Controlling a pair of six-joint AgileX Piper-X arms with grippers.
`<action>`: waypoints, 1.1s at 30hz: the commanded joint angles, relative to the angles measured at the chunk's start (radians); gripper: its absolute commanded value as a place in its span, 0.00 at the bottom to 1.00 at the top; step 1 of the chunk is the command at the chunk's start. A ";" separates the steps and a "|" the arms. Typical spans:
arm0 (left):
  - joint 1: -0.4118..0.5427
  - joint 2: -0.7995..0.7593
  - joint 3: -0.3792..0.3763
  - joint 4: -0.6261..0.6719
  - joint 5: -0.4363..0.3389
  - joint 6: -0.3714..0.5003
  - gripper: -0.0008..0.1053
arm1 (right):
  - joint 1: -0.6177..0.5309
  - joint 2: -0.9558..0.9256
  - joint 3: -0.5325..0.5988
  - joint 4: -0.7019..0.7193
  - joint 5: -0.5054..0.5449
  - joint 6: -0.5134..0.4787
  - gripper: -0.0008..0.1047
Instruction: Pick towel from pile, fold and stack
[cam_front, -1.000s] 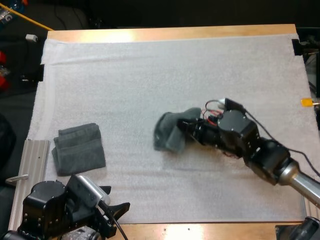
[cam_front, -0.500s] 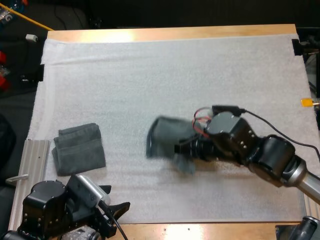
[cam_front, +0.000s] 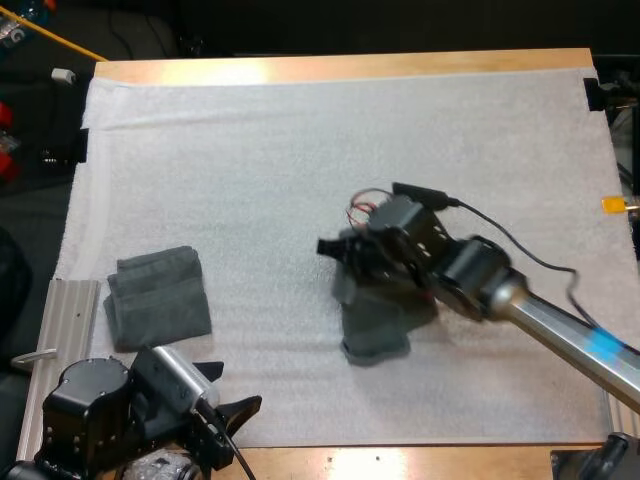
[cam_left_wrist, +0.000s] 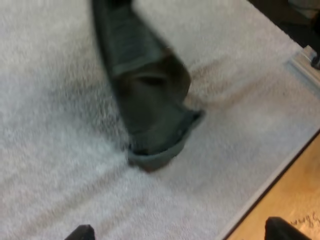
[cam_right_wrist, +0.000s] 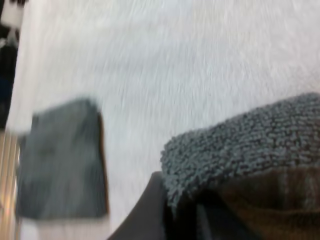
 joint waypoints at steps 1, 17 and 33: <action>-0.005 -0.002 -0.006 -0.022 0.014 0.002 0.62 | -0.010 0.034 -0.031 -0.083 -0.037 0.031 0.01; -0.005 -0.002 -0.006 -0.039 0.014 0.000 0.62 | 0.004 0.246 -0.328 -0.210 -0.122 -0.114 0.86; -0.005 -0.002 -0.006 -0.034 -0.077 0.011 0.62 | 0.004 0.210 -0.327 0.222 -0.127 -0.222 0.66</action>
